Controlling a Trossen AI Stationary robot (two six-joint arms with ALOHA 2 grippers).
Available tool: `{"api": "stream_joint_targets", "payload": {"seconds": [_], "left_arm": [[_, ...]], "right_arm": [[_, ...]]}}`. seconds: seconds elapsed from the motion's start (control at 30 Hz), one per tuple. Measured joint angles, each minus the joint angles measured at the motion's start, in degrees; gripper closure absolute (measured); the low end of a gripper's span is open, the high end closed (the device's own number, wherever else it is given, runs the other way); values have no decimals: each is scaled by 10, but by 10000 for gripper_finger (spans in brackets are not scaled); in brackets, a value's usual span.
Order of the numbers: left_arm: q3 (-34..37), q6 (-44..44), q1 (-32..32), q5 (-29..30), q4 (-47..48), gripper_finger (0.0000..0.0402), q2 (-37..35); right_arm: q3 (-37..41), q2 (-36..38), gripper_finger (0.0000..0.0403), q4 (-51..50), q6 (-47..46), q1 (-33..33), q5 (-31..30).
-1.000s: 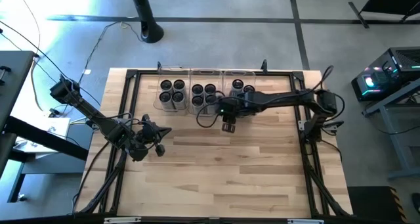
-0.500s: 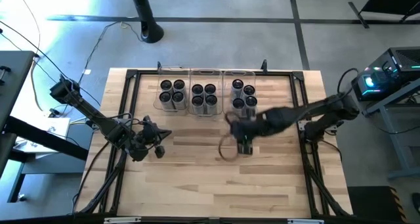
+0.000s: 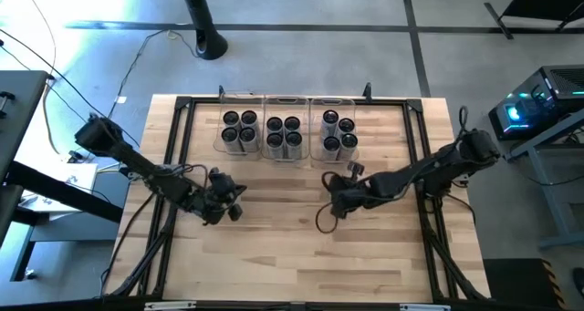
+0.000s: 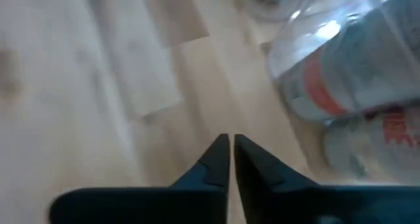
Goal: Sort soda cans
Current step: Adjust the transparent bins
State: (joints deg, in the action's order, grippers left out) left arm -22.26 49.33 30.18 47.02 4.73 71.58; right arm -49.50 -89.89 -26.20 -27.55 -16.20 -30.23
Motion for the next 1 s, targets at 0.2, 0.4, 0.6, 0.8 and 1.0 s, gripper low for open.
{"api": "stream_joint_targets", "payload": {"seconds": [0.2,0.4,0.6,0.8,1.0], "left_arm": [[11,-91,-91,2,-73,402,52],[12,-186,-160,1,-120,402,67],[12,-252,-206,-4,-125,402,64],[12,-297,-233,-11,-127,401,64],[12,-344,-241,-13,-151,401,64]], "right_arm": [[35,0,395,88,69,67,-22],[35,0,402,125,132,128,-11],[35,0,402,150,183,161,-4],[35,0,402,162,224,175,-3],[13,0,402,163,235,142,-5]]}}
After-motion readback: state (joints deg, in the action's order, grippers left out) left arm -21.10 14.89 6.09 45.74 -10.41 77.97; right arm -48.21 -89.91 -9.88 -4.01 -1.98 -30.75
